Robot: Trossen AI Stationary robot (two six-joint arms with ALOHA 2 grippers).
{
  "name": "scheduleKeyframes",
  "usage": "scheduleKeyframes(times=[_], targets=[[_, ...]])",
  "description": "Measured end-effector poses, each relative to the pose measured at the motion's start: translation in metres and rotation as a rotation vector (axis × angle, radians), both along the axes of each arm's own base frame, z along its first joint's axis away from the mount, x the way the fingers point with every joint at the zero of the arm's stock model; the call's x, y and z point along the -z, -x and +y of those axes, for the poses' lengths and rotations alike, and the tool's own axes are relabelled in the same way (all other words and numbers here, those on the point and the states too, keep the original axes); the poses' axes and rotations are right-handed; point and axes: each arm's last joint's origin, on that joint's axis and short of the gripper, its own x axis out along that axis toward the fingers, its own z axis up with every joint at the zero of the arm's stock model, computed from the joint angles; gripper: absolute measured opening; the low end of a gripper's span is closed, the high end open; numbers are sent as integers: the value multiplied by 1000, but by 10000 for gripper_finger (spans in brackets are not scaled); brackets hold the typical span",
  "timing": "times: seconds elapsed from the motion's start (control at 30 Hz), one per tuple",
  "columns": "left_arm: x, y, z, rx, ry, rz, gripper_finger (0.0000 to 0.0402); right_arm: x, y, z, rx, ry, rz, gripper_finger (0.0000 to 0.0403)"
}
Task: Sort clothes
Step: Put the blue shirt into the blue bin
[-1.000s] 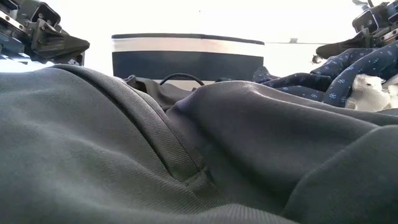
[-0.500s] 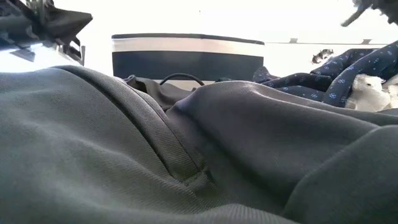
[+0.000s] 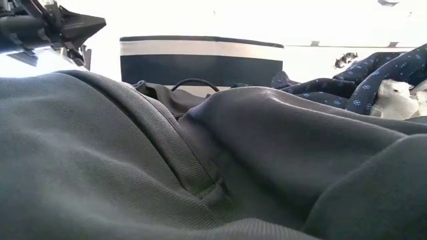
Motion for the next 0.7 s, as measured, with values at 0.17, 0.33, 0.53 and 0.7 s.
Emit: scheduleKeyframes(times=[0.17, 0.33, 0.53, 0.7], targets=[[0, 0, 0, -8, 3, 0, 3, 17, -57, 4, -101, -88, 285, 0], [0, 0, 0, -8, 3, 0, 3, 42, -101, 6, -187, -241, 535, 0], [0, 0, 0, -8, 3, 0, 3, 70, -134, 9, -343, -306, 691, 0], [0, 0, 0, -8, 3, 1, 3, 89, -144, 12, -710, -438, 796, 0]])
